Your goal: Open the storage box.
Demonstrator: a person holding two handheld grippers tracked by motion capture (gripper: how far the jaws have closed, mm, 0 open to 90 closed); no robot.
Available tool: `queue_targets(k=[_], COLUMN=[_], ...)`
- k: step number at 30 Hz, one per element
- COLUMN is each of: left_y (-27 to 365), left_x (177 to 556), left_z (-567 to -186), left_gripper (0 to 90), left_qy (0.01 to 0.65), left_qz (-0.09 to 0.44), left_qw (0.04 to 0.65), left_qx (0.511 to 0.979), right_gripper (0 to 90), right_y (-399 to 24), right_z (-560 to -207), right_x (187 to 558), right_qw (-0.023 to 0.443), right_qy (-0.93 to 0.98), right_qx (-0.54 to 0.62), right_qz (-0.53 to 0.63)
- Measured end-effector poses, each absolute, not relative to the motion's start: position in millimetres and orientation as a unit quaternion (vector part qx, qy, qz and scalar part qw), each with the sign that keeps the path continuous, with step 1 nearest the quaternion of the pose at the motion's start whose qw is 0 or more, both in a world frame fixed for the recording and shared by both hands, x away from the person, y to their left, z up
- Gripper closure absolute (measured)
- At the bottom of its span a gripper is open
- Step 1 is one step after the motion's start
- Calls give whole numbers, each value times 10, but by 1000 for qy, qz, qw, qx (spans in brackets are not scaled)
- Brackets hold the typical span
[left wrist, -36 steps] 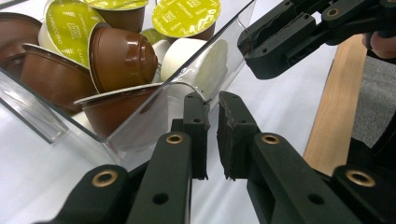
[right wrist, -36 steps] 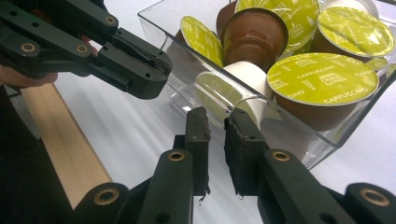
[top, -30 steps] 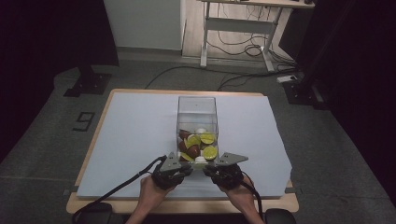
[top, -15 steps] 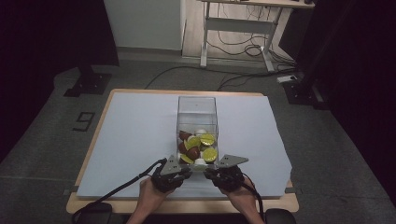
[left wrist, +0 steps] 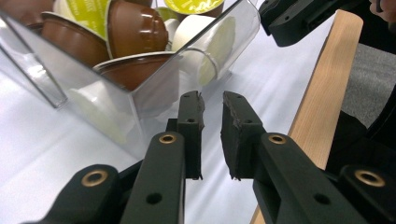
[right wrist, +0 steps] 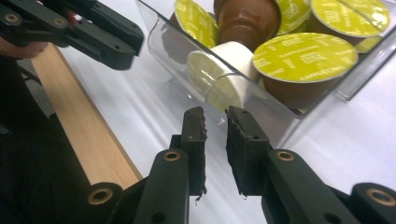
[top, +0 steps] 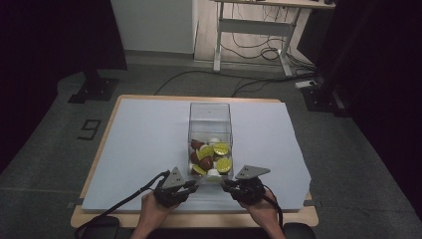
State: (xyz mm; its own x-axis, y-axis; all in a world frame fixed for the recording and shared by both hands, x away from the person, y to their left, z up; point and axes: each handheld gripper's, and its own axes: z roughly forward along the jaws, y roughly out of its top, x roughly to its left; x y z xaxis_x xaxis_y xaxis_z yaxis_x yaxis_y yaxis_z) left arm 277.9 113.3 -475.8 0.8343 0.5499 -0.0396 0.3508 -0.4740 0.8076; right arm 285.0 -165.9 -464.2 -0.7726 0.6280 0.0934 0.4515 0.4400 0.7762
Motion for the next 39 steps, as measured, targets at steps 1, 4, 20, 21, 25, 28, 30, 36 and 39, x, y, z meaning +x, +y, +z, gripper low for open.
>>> queue_targets(k=[1, 4, 20, 21, 25, 28, 30, 36, 39], left_y=[1154, 1227, 1516, 1516, 1565, 1586, 1591, 1621, 1629], left_x=[2778, 2772, 2896, 2896, 2948, 2978, 2988, 3051, 3068], left_z=[-4754, -4742, -4780, -4780, -4795, -4803, -4806, -4821, -4824], left_gripper=[769, 755, 726, 723, 717, 714, 710, 692, 684], left_qy=[266, 270, 304, 304, 310, 311, 312, 316, 318], left_qz=[113, 117, 132, 132, 134, 137, 138, 146, 147], left_qw=[439, 438, 436, 436, 437, 437, 435, 433, 433], left_qx=[851, 849, 836, 836, 833, 833, 833, 832, 831], right_gripper=[764, 764, 791, 797, 815, 823, 824, 821, 815], right_y=[-1671, -1720, -1897, -1906, -1946, -1973, -1983, -2048, -2066], right_z=[-4637, -4624, -4601, -4601, -4588, -4575, -4569, -4544, -4538], right_x=[2853, 2857, 2901, 2904, 2921, 2947, 2959, 3071, 3107], right_qw=[105, 108, 112, 112, 115, 118, 120, 125, 127], right_qy=[841, 839, 830, 830, 829, 827, 827, 823, 822], right_qx=[322, 326, 350, 351, 354, 357, 358, 364, 364], right_qz=[422, 423, 421, 419, 417, 418, 418, 418, 418])
